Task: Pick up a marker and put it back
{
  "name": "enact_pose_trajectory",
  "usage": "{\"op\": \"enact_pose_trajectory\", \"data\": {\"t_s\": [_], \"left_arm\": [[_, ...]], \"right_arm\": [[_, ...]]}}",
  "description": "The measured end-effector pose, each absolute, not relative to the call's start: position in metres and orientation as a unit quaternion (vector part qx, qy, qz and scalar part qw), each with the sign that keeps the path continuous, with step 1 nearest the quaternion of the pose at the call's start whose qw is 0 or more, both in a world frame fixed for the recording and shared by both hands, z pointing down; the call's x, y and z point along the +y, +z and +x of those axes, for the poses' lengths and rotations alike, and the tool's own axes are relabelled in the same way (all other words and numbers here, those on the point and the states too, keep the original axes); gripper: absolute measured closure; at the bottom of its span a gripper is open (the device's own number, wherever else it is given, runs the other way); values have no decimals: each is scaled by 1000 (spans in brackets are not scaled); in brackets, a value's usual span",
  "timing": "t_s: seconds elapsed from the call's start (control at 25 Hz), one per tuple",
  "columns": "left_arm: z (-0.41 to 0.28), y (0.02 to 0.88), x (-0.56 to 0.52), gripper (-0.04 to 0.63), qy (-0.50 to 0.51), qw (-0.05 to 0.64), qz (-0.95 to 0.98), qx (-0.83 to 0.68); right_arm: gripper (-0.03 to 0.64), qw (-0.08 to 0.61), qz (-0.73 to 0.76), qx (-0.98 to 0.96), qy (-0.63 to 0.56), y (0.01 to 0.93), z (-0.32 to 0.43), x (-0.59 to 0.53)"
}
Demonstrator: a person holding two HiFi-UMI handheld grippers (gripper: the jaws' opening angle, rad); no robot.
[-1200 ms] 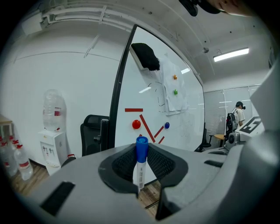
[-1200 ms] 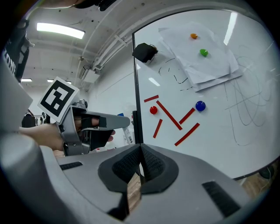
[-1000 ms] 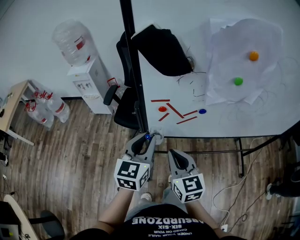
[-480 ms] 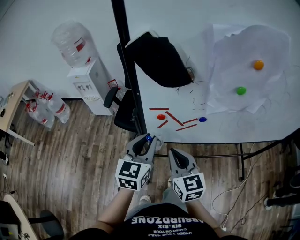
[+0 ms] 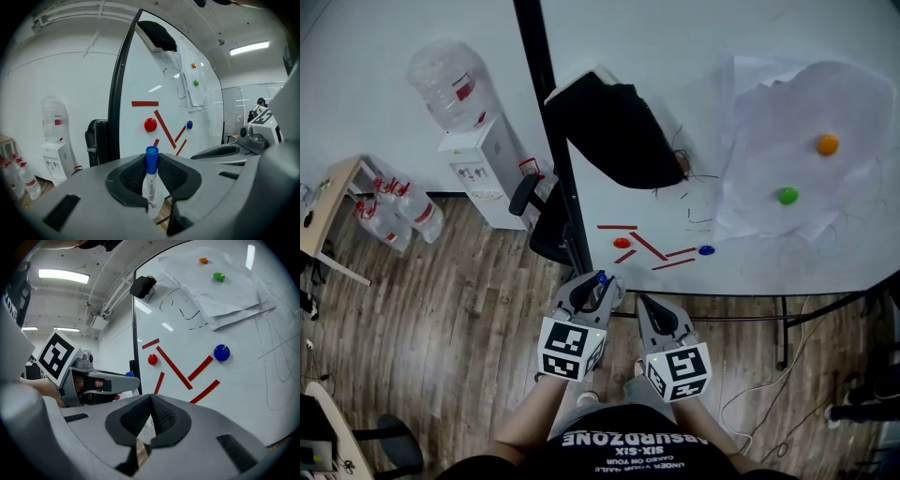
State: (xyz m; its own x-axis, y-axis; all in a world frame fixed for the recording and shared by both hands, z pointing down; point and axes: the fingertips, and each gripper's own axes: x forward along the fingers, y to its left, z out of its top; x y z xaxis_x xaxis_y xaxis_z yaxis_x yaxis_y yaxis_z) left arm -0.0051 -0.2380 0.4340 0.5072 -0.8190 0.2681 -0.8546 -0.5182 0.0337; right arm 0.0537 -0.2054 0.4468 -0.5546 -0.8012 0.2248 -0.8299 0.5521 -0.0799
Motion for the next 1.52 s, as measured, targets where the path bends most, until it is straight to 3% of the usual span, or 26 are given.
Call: {"op": "enact_pose_trajectory", "data": {"t_s": [0.84,1.52], "left_arm": [[17,491,-237,518,195,81,853,-478],[21,517,-236,518,207,99,852,-471]], "right_arm": [[618,90,447,-885,92,455,63,-219],[618,93,433,-892,91,458,55,-230]]}}
